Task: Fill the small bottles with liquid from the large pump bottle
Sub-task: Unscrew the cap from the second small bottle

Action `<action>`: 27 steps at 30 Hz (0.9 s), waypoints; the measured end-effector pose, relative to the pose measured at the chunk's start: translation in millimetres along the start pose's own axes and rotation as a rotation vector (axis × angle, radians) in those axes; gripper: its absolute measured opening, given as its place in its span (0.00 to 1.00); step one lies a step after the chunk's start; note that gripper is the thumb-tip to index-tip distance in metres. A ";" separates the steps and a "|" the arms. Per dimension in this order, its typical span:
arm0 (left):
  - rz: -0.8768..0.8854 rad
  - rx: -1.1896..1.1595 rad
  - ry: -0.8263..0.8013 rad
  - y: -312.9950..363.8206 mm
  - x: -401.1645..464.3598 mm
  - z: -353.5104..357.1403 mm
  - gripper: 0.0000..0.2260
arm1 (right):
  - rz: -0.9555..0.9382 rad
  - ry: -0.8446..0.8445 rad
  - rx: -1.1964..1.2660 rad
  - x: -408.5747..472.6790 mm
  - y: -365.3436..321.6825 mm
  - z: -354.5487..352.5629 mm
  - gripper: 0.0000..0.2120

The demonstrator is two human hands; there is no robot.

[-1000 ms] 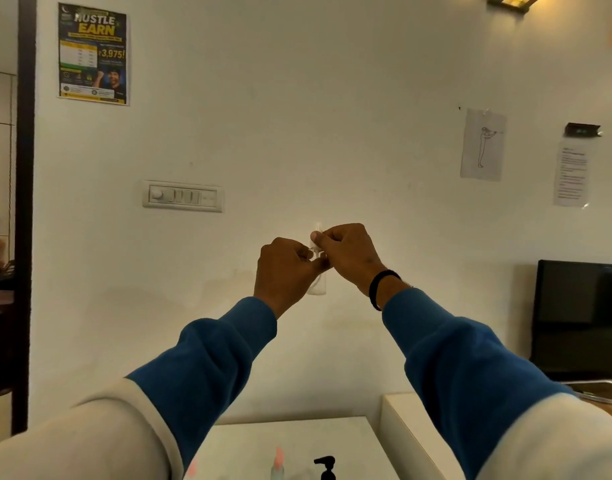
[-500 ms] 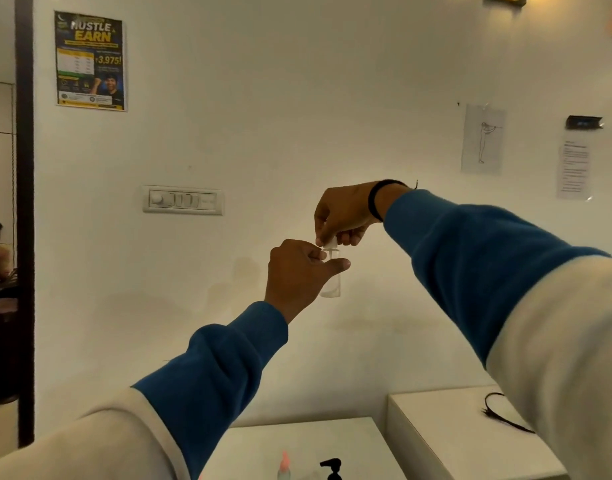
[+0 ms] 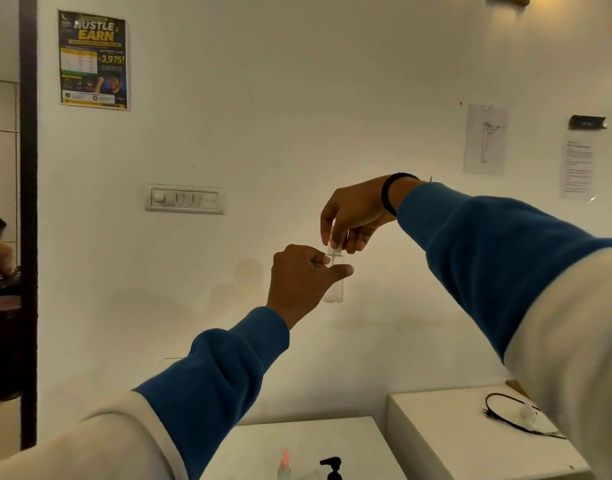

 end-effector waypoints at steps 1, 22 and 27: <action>0.004 0.002 0.004 0.0 -0.2 -0.3 0.19 | 0.004 0.001 0.005 0.8 0.5 1.0 0.08; 0.028 0.053 0.040 -13.6 -2.6 -5.3 0.19 | 0.012 0.206 -0.128 5.2 -0.9 -7.0 0.19; 0.053 0.035 0.042 -17.1 -4.0 -4.8 0.19 | -0.083 0.120 0.020 3.6 -4.2 0.3 0.07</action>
Point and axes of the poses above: each hand's wrist, its own x-axis towards the middle knuckle, its own z-axis out of the palm, y = z × x, the point moved 10 cm from there along x, towards the middle knuckle, and after that the axes turned 12 degrees about -y, right-handed, at the moved point
